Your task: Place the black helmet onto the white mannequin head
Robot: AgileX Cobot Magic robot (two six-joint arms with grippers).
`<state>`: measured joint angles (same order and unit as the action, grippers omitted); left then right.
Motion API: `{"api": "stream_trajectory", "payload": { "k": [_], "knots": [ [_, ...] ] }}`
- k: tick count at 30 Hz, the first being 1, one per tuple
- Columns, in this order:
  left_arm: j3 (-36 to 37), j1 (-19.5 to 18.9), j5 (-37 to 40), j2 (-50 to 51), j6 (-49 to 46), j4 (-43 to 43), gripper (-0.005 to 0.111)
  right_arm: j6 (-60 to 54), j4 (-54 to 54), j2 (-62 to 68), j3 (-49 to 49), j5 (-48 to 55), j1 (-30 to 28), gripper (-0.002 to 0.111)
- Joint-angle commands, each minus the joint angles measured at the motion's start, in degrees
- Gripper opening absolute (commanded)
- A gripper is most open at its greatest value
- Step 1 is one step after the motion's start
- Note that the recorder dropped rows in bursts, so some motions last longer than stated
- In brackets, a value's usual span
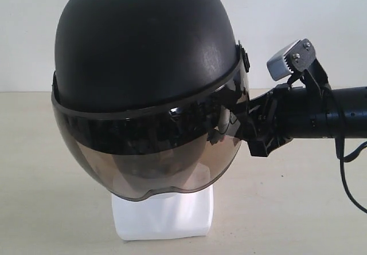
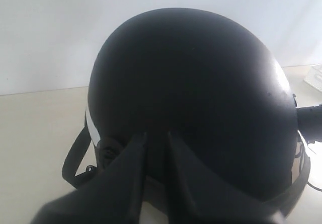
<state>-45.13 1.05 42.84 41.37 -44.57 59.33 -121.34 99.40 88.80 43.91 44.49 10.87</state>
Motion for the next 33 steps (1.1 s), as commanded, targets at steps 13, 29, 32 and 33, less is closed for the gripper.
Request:
{"api": "stream_trajectory", "payload": {
  "k": [13, 29, 32, 33],
  "knots": [
    [-0.2, 0.2, 0.5, -0.2, 0.9, -0.2, 0.013, 1.2, 0.5, -0.1, 0.1, -4.1, 0.2, 0.0],
    [-0.2, 0.2, 0.5, -0.2, 0.9, -0.2, 0.013, 2.7, -0.9, -0.1, -1.7, -4.2, 0.2, 0.062],
    [-0.2, 0.2, 0.5, -0.2, 0.9, -0.2, 0.013, 0.9, 0.5, -0.1, -2.8, -2.5, 0.2, 0.059],
    [-0.2, 0.2, 0.5, -0.2, 0.9, -0.2, 0.013, -0.1, 0.5, -0.1, -2.8, -1.8, 0.2, 0.06]
  ]
}}
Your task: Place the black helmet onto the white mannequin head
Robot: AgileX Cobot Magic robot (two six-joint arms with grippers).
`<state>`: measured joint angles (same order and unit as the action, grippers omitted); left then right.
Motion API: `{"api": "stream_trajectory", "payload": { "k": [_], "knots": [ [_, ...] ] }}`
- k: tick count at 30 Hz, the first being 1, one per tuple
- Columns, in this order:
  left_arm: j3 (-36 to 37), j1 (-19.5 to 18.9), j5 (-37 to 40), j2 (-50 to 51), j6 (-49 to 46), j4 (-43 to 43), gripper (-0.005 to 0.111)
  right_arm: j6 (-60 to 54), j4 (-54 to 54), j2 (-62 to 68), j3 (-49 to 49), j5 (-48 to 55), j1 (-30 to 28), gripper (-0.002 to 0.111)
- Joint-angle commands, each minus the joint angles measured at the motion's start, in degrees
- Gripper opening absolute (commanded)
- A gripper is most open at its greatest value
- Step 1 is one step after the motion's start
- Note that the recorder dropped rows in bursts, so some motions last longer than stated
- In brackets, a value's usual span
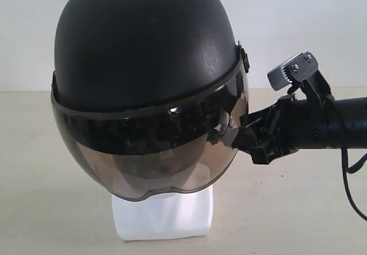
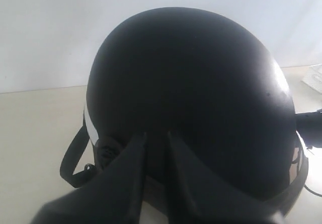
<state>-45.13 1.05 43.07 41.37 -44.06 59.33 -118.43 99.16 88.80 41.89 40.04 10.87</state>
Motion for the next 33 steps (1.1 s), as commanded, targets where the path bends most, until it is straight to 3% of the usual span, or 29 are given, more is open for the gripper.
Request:
{"api": "stream_trajectory", "payload": {
  "k": [1, 19, 23, 27, 28, 29, 33],
  "knots": [
    [-0.2, 0.2, 0.4, -0.2, 0.4, -0.2, 0.013, -3.2, 0.8, -0.1, -0.8, 2.9, 0.2, 0.063],
    [-0.2, 0.2, 0.9, -0.2, 0.4, -0.2, 0.013, -3.2, 0.8, 4.5, 5.0, 3.9, 0.6, 0.063],
    [-0.2, 0.2, 0.9, -0.2, 0.4, -0.2, 0.013, -3.2, 0.8, 4.5, 5.1, 3.0, 0.6, 0.045],
    [-0.2, 0.2, 0.9, -0.2, 0.4, -0.1, 0.013, -3.2, 0.8, 4.5, 5.1, 2.6, 0.6, 0.016],
    [-0.2, 0.2, 0.9, -0.2, 0.4, -0.1, 0.013, -3.2, 0.8, 4.5, 5.1, 1.6, 0.6, 0.004],
    [-0.2, 0.2, 0.9, -0.2, 0.4, -0.1, 0.013, -2.8, 0.8, 4.5, 5.1, 1.3, 0.6, 0.0],
    [-0.2, 0.2, 1.4, -0.2, 1.0, -0.1, 0.013, -0.6, 0.8, 4.5, 3.9, -1.6, 0.6, 0.0]
  ]
}}
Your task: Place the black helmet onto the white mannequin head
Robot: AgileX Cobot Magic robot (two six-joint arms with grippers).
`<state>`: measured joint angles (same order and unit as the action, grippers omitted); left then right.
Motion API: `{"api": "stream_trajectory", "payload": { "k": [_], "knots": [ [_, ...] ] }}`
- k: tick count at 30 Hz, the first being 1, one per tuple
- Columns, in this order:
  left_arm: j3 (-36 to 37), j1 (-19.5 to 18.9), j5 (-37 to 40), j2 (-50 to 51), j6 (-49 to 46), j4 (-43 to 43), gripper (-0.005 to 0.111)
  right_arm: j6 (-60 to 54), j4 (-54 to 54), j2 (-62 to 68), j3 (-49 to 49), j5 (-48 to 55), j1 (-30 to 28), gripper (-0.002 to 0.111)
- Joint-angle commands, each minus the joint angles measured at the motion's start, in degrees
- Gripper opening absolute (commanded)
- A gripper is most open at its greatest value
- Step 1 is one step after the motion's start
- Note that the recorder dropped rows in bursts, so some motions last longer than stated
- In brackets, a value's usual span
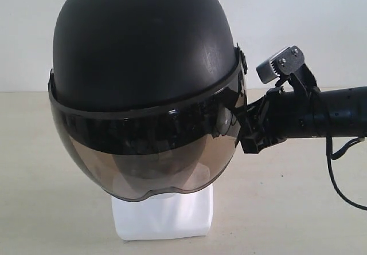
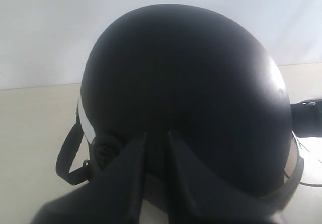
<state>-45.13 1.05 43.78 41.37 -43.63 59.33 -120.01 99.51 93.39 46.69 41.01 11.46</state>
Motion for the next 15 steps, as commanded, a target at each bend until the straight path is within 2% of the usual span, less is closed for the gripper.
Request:
{"api": "stream_trajectory", "payload": {
  "k": [1, 15],
  "knots": [
    [-0.2, 0.2, 0.7, -0.2, 0.5, -0.1, 0.013, 1.0, 0.4, -0.1, -1.2, -3.3, 0.0, 0.0],
    [-0.2, 0.2, 0.8, -0.2, 0.5, -0.1, 0.013, 2.4, 0.4, -0.1, -2.0, -5.3, 0.0, 0.0]
  ]
}}
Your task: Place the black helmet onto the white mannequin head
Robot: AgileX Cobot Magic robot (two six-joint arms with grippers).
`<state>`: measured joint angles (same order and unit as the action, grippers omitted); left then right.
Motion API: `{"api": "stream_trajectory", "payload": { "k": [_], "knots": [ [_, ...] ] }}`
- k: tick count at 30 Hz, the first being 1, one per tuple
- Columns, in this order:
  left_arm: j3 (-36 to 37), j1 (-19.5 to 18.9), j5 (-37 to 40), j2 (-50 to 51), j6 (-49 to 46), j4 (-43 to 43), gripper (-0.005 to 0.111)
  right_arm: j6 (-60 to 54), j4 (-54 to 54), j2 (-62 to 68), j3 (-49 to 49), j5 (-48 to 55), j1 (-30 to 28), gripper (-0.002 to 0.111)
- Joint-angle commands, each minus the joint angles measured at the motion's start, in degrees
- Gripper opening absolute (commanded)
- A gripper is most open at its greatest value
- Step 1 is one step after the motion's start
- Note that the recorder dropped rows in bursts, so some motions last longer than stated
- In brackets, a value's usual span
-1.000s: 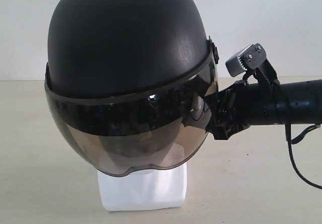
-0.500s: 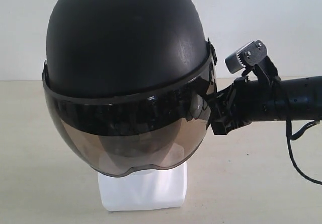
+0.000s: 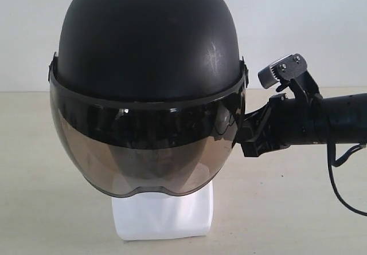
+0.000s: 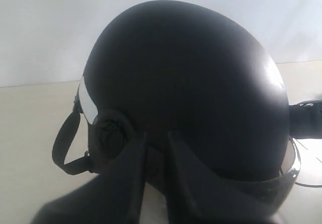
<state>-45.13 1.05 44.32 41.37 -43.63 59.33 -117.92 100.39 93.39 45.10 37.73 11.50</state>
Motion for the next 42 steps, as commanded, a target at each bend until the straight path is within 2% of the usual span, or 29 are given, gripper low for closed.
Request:
{"api": "stream_trajectory", "payload": {
  "k": [1, 5, 7, 9, 14, 17, 32, 42],
  "knots": [
    [-0.2, 0.2, 0.3, -0.2, 0.5, -0.1, 0.013, 0.3, -0.4, -0.1, -0.4, -1.2, 0.0, 0.0],
    [-0.2, 0.2, 0.3, -0.2, 0.5, -0.1, 0.013, 0.3, -0.4, -0.1, -0.4, -0.9, 0.0, 0.0],
    [-0.2, 0.2, 0.3, -0.2, 0.5, -0.1, 0.013, 0.6, -0.4, -0.1, -0.4, -1.3, 0.0, 0.004],
    [-0.2, 0.2, 0.3, -0.2, 0.5, -0.1, 0.013, 0.6, -0.4, -0.1, -0.4, -1.3, 0.0, 0.013],
    [-0.2, 0.2, 0.3, -0.2, 0.5, -0.1, 0.013, 0.6, -0.4, -0.1, -0.4, -0.9, 0.0, 0.05],
    [-0.2, 0.2, 0.3, -0.2, 0.5, -0.1, 0.013, 0.6, -0.4, -0.1, -0.4, -0.6, 0.0, 0.06],
    [-0.2, 0.2, 1.1, -0.2, 0.5, -0.4, 0.013, 6.3, -0.9, -3.0, -0.4, -2.9, 0.0, 0.061],
    [-0.2, 0.2, 1.7, -0.2, 0.5, -0.4, 0.013, 21.4, -15.5, -6.6, -0.4, -4.2, 0.0, 0.061]
  ]
}}
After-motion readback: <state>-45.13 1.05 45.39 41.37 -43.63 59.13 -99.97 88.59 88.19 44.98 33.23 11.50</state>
